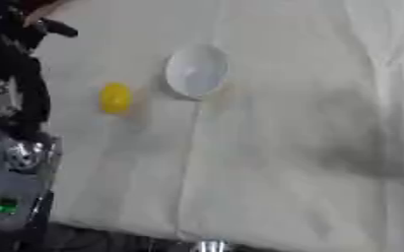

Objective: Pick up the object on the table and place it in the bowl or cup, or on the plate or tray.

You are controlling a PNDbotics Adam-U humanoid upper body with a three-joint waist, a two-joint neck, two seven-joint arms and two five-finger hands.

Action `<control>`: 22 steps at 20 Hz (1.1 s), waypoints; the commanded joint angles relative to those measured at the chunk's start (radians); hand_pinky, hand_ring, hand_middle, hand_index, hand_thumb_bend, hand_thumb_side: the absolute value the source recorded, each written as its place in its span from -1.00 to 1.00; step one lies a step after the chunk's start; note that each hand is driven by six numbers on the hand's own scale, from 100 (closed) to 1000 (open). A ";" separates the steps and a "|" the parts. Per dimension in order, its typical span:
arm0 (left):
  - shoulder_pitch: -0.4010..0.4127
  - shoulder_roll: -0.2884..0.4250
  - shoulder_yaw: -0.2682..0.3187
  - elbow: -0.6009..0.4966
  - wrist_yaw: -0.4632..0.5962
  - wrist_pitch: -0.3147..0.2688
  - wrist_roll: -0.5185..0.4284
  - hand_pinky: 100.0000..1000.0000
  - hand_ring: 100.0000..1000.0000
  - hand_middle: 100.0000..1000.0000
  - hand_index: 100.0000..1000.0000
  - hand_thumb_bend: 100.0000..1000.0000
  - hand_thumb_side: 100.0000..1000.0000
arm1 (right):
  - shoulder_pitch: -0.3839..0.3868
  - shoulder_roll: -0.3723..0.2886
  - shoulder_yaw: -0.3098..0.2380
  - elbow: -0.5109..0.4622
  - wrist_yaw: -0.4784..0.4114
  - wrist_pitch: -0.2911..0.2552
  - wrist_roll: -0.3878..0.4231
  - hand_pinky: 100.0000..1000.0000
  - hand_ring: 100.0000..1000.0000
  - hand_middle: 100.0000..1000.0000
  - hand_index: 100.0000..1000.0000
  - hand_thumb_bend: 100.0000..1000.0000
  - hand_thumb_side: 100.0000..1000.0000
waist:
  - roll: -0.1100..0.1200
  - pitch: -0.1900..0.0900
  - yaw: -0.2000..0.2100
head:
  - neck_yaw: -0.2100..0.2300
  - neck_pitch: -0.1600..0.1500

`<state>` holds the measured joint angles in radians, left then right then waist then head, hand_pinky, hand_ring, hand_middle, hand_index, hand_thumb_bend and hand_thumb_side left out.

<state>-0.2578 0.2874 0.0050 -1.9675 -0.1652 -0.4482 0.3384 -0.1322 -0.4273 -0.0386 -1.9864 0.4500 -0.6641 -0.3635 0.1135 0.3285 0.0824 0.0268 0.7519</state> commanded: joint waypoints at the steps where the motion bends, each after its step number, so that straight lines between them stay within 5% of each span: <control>1: -0.004 0.005 0.002 -0.008 -0.001 0.000 -0.006 -0.16 0.45 0.47 0.66 -0.62 0.91 | -0.009 -0.014 -0.008 -0.014 0.004 0.004 0.000 -0.22 0.48 0.80 0.77 -1.00 1.00 | -0.005 -0.012 0.002 | 0.010 -0.004; 6: -0.003 0.003 0.002 -0.004 -0.007 0.001 -0.012 -0.19 0.43 0.45 0.65 -0.60 0.87 | -0.009 -0.013 -0.009 -0.014 0.011 0.009 -0.004 -0.24 0.46 0.78 0.76 -1.00 1.00 | -0.004 -0.010 0.002 | 0.011 -0.004; 9: -0.005 0.009 0.009 0.011 -0.022 0.027 -0.009 -0.32 0.35 0.39 0.61 -0.53 0.55 | -0.007 -0.012 -0.011 -0.014 0.013 0.010 -0.011 -0.26 0.45 0.76 0.74 -1.00 1.00 | -0.004 -0.010 0.001 | 0.007 -0.005; 10: -0.006 0.020 0.016 0.022 -0.039 0.054 -0.009 -0.39 0.30 0.35 0.59 -0.45 0.38 | -0.006 -0.011 -0.013 -0.014 0.013 0.012 -0.014 -0.28 0.44 0.75 0.73 -1.00 1.00 | -0.003 -0.011 0.000 | 0.004 -0.006; 11: -0.010 0.026 0.020 0.027 -0.059 0.080 -0.007 -0.36 0.32 0.37 0.60 -0.50 0.46 | -0.006 -0.011 -0.013 -0.014 0.014 0.013 -0.017 -0.27 0.44 0.76 0.74 -1.00 1.00 | -0.003 -0.011 -0.002 | 0.003 -0.007; 12: -0.010 0.057 0.025 0.040 -0.092 0.116 -0.019 -0.47 0.25 0.32 0.59 -0.30 0.20 | -0.005 -0.011 -0.014 -0.014 0.014 0.015 -0.020 -0.30 0.42 0.74 0.72 -1.00 1.00 | -0.001 -0.011 -0.002 | 0.002 -0.006; 18: -0.037 0.261 0.063 0.096 -0.392 0.326 -0.120 -0.36 0.33 0.42 0.64 -0.18 0.12 | 0.000 -0.018 -0.013 -0.014 0.021 0.025 -0.025 -0.33 0.39 0.72 0.70 -1.00 0.97 | 0.012 -0.010 -0.002 | -0.001 -0.001; 22: -0.059 0.335 0.038 0.094 -0.541 0.384 -0.151 -0.25 0.38 0.47 0.67 -0.16 0.13 | 0.000 -0.018 -0.011 -0.014 0.022 0.026 -0.021 -0.35 0.38 0.71 0.69 -1.00 0.94 | 0.016 -0.008 -0.007 | 0.001 0.002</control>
<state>-0.3077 0.5717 0.0413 -1.8629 -0.6605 -0.0833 0.1944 -0.1314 -0.4277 -0.0443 -1.9864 0.4681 -0.6403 -0.3841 0.1327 0.3344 0.0758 0.0265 0.7525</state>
